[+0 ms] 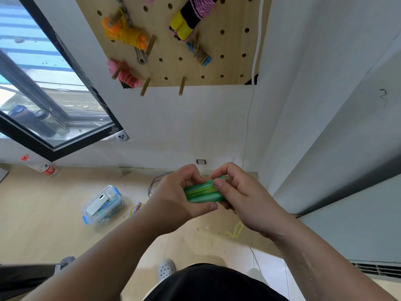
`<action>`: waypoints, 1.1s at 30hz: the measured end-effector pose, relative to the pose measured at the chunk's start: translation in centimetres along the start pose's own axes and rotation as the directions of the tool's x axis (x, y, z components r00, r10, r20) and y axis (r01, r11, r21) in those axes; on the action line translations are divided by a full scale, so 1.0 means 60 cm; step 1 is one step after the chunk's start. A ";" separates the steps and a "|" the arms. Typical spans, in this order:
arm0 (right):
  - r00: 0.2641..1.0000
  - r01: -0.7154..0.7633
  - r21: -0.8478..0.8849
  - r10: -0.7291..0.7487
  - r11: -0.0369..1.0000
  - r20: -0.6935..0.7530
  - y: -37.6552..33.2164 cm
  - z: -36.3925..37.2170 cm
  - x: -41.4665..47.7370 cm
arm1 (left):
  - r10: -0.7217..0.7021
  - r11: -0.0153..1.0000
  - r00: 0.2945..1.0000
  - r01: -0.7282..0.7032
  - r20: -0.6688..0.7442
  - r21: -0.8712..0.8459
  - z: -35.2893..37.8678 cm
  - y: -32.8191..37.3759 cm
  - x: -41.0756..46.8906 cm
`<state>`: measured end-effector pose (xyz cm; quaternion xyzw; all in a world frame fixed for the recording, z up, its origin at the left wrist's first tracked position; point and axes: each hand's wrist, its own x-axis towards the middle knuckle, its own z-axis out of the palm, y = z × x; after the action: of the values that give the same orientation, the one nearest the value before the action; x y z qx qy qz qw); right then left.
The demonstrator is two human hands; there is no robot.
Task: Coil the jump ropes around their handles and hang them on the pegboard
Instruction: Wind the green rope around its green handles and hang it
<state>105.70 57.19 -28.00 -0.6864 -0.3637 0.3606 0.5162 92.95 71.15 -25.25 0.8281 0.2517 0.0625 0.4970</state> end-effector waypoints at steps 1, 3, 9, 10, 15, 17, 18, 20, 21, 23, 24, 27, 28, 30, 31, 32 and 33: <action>1.000 -0.002 -0.006 0.002 1.000 0.004 -0.001 -0.001 0.001 | -0.007 1.000 1.000 0.007 -0.002 -0.029 0.000 0.000 0.000; 1.000 0.000 -0.009 0.000 1.000 0.005 -0.004 -0.004 0.003 | -0.024 0.994 1.000 0.023 -0.011 -0.103 0.001 -0.002 -0.001; 1.000 0.013 -0.022 -0.014 1.000 -0.009 -0.008 -0.006 0.005 | -0.066 0.964 0.998 0.062 -0.005 -0.258 0.005 -0.004 0.002; 1.000 0.011 -0.034 -0.011 0.999 -0.015 -0.005 -0.006 0.004 | -0.070 0.962 0.997 0.065 -0.009 -0.263 0.007 -0.005 0.003; 1.000 -0.017 -0.326 0.010 0.945 -0.025 0.004 -0.012 0.003 | -0.092 0.979 0.995 0.080 -0.050 -0.190 0.013 -0.010 0.008; 0.999 -0.031 -0.462 0.011 0.886 -0.045 0.002 -0.027 -0.001 | -0.132 0.975 0.988 0.114 -0.082 -0.190 0.012 -0.014 0.011; 0.999 -0.030 -0.513 0.007 0.858 -0.048 0.001 -0.034 -0.005 | -0.154 0.967 0.983 0.130 -0.095 -0.220 0.009 -0.016 0.012; 1.000 0.005 -0.575 -0.020 0.818 -0.020 0.003 -0.046 -0.012 | -0.183 0.946 0.978 0.148 -0.098 -0.290 0.001 -0.020 0.011; 0.999 0.031 -0.596 -0.039 0.802 0.000 0.005 -0.049 -0.015 | -0.190 0.934 0.978 0.153 -0.085 -0.324 -0.003 -0.020 0.010; 0.996 0.082 -0.592 -0.078 0.801 0.034 0.010 -0.051 -0.020 | -0.208 0.900 0.977 0.170 -0.053 -0.401 -0.006 -0.021 0.007; 0.994 0.112 -0.571 -0.102 0.813 0.049 0.013 -0.052 -0.021 | -0.219 0.875 0.975 0.182 -0.031 -0.448 -0.006 -0.021 0.006; 0.984 0.176 -0.531 -0.140 0.829 0.106 0.024 -0.054 -0.024 | -0.227 0.757 0.972 0.216 0.062 -0.617 -0.007 -0.021 0.006; 0.983 0.181 -0.528 -0.143 0.830 0.111 0.030 -0.054 -0.026 | -0.228 0.710 0.970 0.224 0.083 -0.668 -0.009 -0.022 0.005; 0.983 0.184 -0.530 -0.152 0.828 0.104 0.036 -0.052 -0.027 | -0.223 0.644 0.966 0.245 0.129 -0.725 -0.011 -0.019 0.000; 0.980 0.197 -0.546 -0.164 0.814 0.108 0.038 -0.051 -0.027 | -0.209 0.630 0.964 0.263 0.167 -0.730 -0.011 -0.016 -0.004; 0.976 0.216 -0.572 -0.179 0.791 0.121 0.039 -0.048 -0.026 | -0.192 0.627 0.958 0.288 0.215 -0.724 -0.011 -0.014 -0.009; 0.972 0.236 -0.607 -0.190 0.759 0.141 0.039 -0.045 -0.024 | -0.181 0.638 0.948 0.315 0.261 -0.703 -0.010 -0.013 -0.013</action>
<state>107.65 54.26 -29.53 -0.7585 -0.5555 0.1843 0.2867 91.80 71.55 -25.48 0.5168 0.2741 0.0201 0.8108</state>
